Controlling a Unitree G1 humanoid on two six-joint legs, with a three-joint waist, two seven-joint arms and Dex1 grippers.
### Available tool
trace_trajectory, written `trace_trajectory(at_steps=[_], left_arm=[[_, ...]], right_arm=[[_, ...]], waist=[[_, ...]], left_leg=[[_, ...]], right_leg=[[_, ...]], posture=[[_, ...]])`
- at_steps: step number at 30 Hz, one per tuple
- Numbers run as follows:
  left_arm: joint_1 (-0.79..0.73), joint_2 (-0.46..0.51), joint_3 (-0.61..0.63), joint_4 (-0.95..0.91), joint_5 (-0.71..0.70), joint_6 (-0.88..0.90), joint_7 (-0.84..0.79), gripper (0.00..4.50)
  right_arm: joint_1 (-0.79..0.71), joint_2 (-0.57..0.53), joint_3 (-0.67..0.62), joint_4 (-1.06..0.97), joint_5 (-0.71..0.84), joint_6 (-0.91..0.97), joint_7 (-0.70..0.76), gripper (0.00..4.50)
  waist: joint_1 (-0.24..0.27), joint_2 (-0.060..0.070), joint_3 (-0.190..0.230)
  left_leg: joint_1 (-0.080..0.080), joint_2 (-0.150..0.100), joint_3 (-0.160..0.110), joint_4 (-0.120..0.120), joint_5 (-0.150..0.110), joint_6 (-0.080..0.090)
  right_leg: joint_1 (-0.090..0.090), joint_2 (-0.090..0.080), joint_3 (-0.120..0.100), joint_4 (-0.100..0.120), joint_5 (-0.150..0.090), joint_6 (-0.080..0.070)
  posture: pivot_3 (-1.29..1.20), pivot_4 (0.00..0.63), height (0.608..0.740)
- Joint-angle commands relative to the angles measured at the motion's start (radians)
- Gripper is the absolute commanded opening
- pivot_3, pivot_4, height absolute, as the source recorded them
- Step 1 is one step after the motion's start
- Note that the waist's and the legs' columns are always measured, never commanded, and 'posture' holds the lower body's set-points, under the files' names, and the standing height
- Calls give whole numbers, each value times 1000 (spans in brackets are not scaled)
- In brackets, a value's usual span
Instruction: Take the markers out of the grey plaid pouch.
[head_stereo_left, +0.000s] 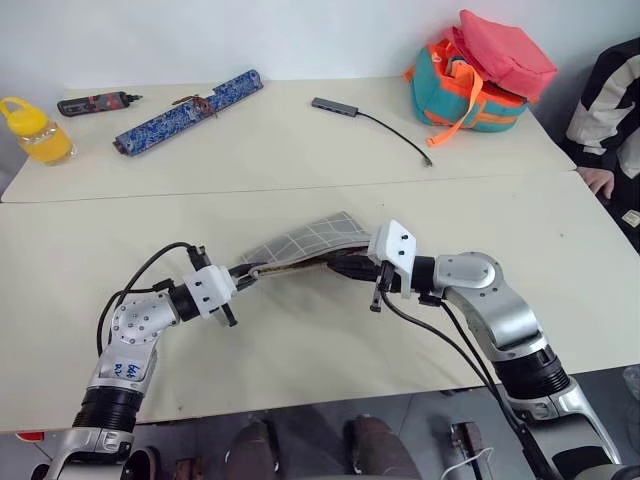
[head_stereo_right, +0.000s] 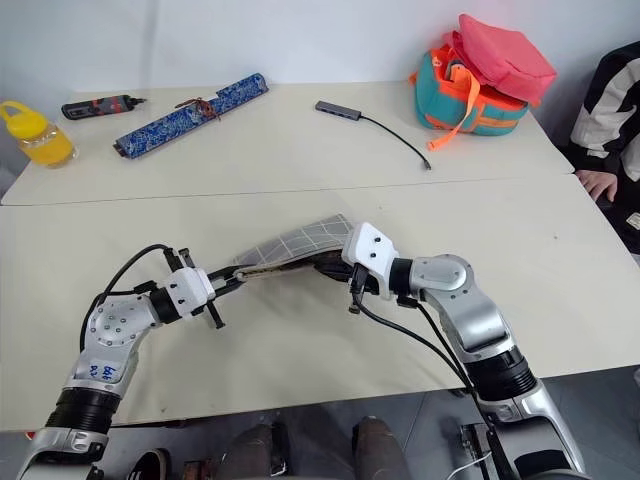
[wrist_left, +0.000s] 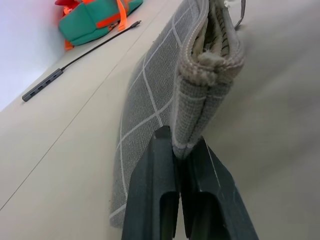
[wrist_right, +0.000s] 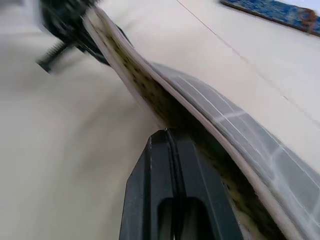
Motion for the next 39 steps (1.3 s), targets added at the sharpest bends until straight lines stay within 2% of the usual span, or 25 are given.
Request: trace_trajectory(at_steps=[1, 7, 15, 23, 27, 31, 39], left_arm=[[-5, -1, 1, -19, 0, -20, 7, 0], [-3, 3, 1, -23, -5, -22, 2, 0], [-10, -3, -8, -32, -5, -17, 1, 0], [6, -2, -18, -142, -99, 91, -57, 0], [10, 6, -4, -170, -129, 142, -80, 0], [1, -11, 3, -177, -135, 163, -65, 0], [9, -24, 16, -196, -153, 198, -61, 0]], right_arm=[[-12, 15, -35, -44, 47, 23, -5, 20], [-22, -7, 7, 39, -83, -66, -39, 20], [-34, 15, 11, 61, -119, -92, -50, 20], [-134, -87, 165, 235, -520, -457, -174, 20], [-171, -91, 147, 299, -544, -535, -197, 20], [-181, -88, 148, 323, -558, -573, -202, 1245], [-178, -91, 138, 334, -565, -581, -195, 3965]], waist=[[0, 0, 0], [0, 0, 0], [-1, 0, 0], [-3, 0, 0], [-5, 0, 0], [-9, 0, 0], [-9, 0, 0]], left_leg=[[0, 0, 0, 0, 0, 0], [0, 0, 0, 0, 0, 0], [0, 0, 0, 0, 0, 0], [0, 0, 1, 1, 0, 0], [0, 0, 1, 0, 0, 0], [0, 0, 1, 0, 0, 0], [0, 0, 1, 1, 0, 0]], right_leg=[[0, 0, 0, 0, 0, 0], [0, 0, 0, 0, 0, 0], [0, 0, 0, 0, 0, 0], [0, 0, 0, 0, 0, 0], [0, 0, 0, 0, 0, 0], [0, 0, 0, 1, 0, 0], [0, 0, 0, 1, 0, 0]], posture=[[0, 150, 740], [0, 150, 740], [0, 150, 740], [0, 150, 740], [0, 150, 740], [0, 150, 740], [0, 150, 740]])
